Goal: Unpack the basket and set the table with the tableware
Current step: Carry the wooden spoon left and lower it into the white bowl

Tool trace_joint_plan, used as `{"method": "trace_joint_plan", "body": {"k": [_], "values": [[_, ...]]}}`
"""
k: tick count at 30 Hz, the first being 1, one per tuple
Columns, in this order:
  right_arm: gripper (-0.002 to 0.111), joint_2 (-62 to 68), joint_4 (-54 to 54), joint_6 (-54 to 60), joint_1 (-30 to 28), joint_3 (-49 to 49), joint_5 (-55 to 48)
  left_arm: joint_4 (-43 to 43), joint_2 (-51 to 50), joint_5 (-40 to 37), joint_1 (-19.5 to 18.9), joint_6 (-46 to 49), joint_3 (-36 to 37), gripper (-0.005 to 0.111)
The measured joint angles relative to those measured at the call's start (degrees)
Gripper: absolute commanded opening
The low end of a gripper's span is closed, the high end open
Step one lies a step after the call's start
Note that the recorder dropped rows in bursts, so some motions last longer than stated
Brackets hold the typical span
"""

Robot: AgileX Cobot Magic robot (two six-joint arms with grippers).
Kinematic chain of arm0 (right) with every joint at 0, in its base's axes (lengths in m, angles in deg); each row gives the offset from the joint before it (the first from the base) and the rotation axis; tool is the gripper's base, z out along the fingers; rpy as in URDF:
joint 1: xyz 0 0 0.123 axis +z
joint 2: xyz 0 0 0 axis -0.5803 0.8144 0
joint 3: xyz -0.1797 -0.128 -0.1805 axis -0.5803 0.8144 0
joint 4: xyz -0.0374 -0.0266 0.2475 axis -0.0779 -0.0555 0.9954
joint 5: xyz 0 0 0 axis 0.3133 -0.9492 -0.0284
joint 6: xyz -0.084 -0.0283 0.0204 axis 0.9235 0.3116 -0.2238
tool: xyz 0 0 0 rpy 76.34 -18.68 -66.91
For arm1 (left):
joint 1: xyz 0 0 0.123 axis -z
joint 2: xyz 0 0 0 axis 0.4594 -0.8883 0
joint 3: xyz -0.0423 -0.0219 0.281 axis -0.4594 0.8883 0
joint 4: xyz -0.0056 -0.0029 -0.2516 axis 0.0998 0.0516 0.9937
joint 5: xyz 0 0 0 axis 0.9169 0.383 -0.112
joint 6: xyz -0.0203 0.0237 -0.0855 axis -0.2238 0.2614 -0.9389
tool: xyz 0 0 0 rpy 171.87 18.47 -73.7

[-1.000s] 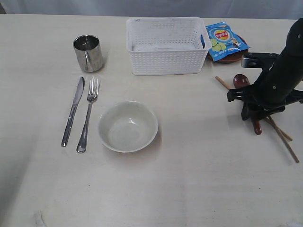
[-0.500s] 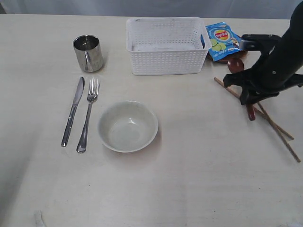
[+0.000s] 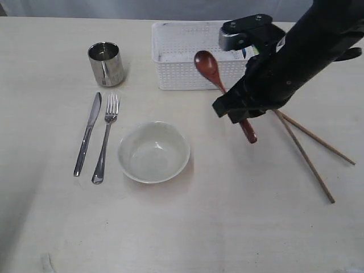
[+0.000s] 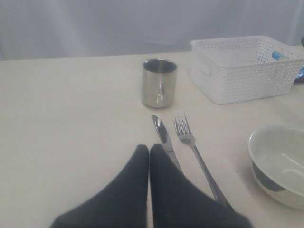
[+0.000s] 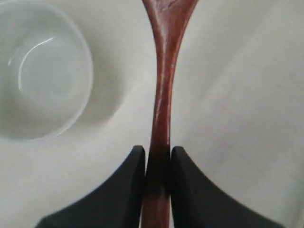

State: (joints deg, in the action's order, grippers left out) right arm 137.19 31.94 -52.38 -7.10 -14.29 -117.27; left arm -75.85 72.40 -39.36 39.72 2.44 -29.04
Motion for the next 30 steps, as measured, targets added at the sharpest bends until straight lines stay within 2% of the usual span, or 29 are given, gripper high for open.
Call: {"method": "trace_joint_plan", "body": {"k": [8, 16, 24, 30], "values": [[0.0, 0.0, 0.23, 3.61, 9.0, 0.0, -3.06, 0.0, 0.0, 0.0, 0.0, 0.0, 0.0, 0.0], [0.0, 0.0, 0.93, 3.82, 10.65, 0.0, -10.54, 0.0, 0.0, 0.0, 0.0, 0.0, 0.0, 0.0], [0.0, 0.0, 2.77, 3.82, 12.28, 0.0, -11.51, 0.0, 0.0, 0.0, 0.0, 0.0, 0.0, 0.0], [0.0, 4.18, -0.89, -4.67, 17.13, -6.01, -10.54, 0.0, 0.0, 0.0, 0.0, 0.0, 0.0, 0.0]]}}
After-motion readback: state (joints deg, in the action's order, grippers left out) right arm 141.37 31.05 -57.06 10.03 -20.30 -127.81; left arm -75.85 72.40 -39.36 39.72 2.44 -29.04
